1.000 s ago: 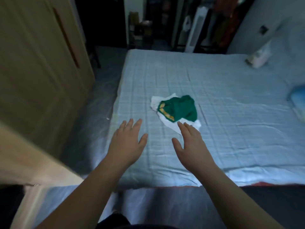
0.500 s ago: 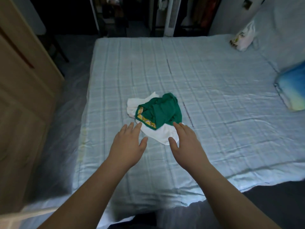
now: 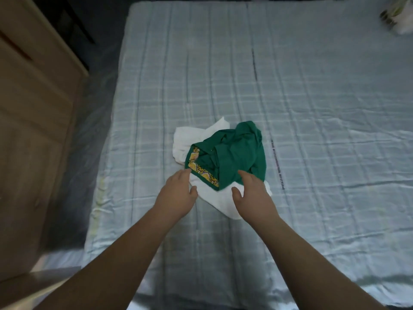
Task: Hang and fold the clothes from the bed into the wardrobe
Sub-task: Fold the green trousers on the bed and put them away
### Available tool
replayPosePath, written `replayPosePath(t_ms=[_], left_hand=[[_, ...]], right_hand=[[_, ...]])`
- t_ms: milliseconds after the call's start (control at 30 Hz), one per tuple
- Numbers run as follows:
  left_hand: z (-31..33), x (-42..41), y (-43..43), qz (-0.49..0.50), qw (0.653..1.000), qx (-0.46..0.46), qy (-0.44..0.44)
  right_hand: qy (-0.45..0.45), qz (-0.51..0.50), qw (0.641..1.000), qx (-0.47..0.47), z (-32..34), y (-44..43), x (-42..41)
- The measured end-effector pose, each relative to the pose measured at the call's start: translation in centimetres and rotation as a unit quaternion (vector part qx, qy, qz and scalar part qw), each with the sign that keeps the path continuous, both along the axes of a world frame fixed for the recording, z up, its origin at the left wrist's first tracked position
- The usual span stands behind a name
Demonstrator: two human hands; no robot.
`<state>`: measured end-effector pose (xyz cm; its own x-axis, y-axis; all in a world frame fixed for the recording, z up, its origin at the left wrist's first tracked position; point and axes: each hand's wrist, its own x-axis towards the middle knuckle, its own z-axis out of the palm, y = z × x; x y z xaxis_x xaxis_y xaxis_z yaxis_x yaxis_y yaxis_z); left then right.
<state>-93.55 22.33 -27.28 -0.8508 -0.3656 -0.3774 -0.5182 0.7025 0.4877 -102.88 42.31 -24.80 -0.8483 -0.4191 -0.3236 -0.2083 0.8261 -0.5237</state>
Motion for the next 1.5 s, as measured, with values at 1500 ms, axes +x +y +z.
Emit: replayPosePath(t_ms=[1500], left_hand=[[6.8, -4.3, -5.5, 0.162, 0.937, 0.273, 0.147]], right_hand=[[0.088, -0.292, 0.901, -0.31, 5.0, 0.9, -4.3]])
